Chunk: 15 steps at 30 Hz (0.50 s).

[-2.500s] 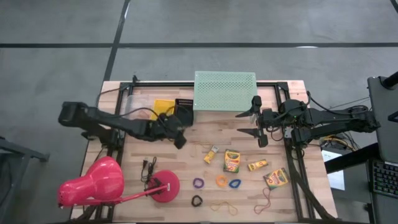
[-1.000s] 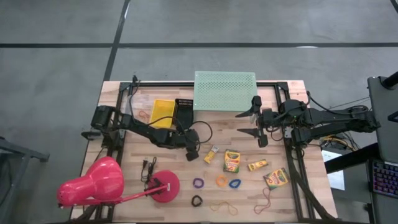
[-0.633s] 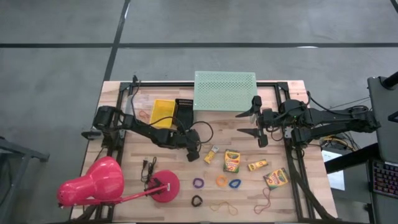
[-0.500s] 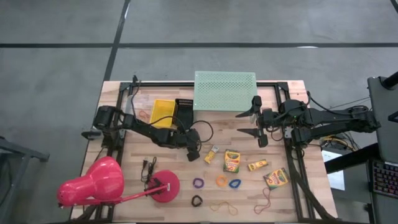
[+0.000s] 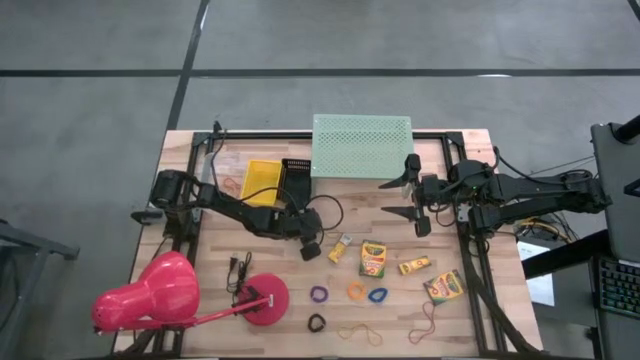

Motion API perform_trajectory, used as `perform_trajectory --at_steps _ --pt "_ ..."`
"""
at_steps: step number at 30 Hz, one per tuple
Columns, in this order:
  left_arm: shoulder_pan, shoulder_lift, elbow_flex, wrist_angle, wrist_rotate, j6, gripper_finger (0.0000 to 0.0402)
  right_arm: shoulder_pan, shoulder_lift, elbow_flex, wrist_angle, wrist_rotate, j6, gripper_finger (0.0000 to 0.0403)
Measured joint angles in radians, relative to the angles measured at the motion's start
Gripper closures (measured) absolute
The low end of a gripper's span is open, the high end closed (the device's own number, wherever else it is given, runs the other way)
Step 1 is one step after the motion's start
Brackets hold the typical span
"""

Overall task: Pick & Place Office Desk Supplies
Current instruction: Put the yellow rubber band into the transparent bin

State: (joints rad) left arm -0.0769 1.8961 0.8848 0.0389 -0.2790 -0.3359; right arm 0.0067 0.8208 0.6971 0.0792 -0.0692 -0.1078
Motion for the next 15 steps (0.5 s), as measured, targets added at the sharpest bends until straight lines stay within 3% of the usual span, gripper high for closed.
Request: perform_trajectory --at_steps 5,15 --pt "0.0 0.0 -0.001 -0.004 -0.016 0.0 0.0394 0.0 0.0 0.0 0.0 0.0 0.0 0.0165" --pt "0.0 -0.036 -0.003 -0.054 -0.02 0.0 0.0398 0.0 0.0 0.0 0.0 0.0 0.0 0.0165"
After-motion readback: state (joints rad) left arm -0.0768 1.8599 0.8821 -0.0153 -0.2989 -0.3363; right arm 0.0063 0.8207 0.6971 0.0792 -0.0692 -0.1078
